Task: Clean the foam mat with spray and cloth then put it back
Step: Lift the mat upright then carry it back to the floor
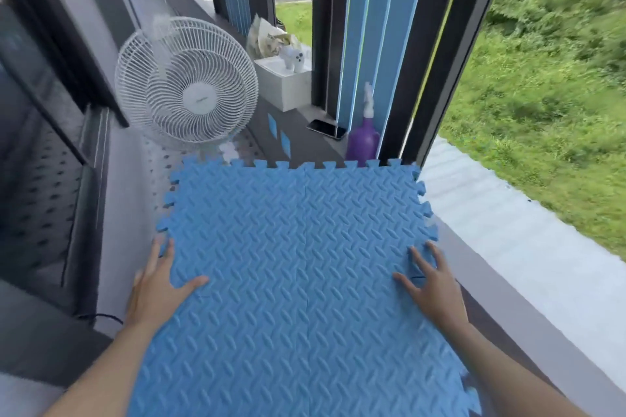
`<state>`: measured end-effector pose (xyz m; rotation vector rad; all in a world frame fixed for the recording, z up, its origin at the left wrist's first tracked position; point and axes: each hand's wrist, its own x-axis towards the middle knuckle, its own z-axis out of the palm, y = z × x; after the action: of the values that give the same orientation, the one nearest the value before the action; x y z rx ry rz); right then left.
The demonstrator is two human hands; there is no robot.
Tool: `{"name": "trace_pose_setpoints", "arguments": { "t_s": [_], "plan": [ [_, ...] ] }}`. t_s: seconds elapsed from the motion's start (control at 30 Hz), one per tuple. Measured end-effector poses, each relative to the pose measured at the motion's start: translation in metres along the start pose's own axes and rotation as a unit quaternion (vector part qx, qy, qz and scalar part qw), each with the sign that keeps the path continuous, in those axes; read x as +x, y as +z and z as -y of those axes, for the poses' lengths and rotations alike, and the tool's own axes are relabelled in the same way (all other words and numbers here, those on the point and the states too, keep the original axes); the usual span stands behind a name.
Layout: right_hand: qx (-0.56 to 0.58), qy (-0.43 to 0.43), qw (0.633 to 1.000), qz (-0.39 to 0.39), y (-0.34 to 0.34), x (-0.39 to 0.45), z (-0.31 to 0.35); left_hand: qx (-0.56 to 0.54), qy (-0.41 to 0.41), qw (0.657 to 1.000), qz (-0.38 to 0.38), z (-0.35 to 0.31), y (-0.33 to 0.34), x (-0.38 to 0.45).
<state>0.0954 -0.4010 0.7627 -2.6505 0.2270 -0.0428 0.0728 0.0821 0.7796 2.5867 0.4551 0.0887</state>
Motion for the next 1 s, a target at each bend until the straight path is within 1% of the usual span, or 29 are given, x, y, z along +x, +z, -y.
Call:
{"name": "trace_pose_setpoints", "arguments": {
  "t_s": [0.1,0.2,0.27,0.33,0.43,0.53,0.63,0.73,0.8,0.87,1.0],
  "plan": [
    [-0.003,-0.027,0.998,0.053,0.051,0.026,0.015,0.045,-0.049,0.998,-0.002,0.046,0.014,-0.002],
    [-0.008,-0.056,0.995,0.086,0.108,0.053,0.023,0.091,-0.085,0.992,-0.007,0.074,0.035,-0.001],
    [-0.014,-0.066,0.992,0.108,0.152,0.068,0.020,0.124,-0.086,0.988,0.008,0.092,0.057,0.007],
    [-0.033,-0.068,0.989,0.127,0.198,0.081,0.007,0.140,-0.089,0.985,0.045,0.116,0.093,0.015],
    [-0.057,-0.068,0.985,0.150,0.277,0.104,-0.022,0.144,-0.103,0.982,0.069,0.165,0.170,0.034],
    [-0.086,-0.073,0.976,0.188,0.367,0.125,-0.058,0.153,-0.119,0.978,0.080,0.225,0.270,0.049],
    [-0.110,-0.066,0.961,0.244,0.457,0.140,-0.101,0.129,-0.138,0.977,0.096,0.279,0.375,0.049],
    [-0.123,-0.062,0.954,0.265,0.537,0.149,-0.146,0.123,-0.164,0.971,0.127,0.319,0.467,0.042],
    [-0.134,-0.068,0.951,0.269,0.584,0.152,-0.171,0.133,-0.162,0.969,0.131,0.344,0.517,0.036],
    [-0.144,-0.067,0.946,0.283,0.626,0.153,-0.193,0.121,-0.179,0.966,0.144,0.367,0.560,0.030],
    [-0.165,-0.067,0.939,0.294,0.693,0.159,-0.227,0.120,-0.190,0.960,0.167,0.400,0.624,0.031]
  ]
}}
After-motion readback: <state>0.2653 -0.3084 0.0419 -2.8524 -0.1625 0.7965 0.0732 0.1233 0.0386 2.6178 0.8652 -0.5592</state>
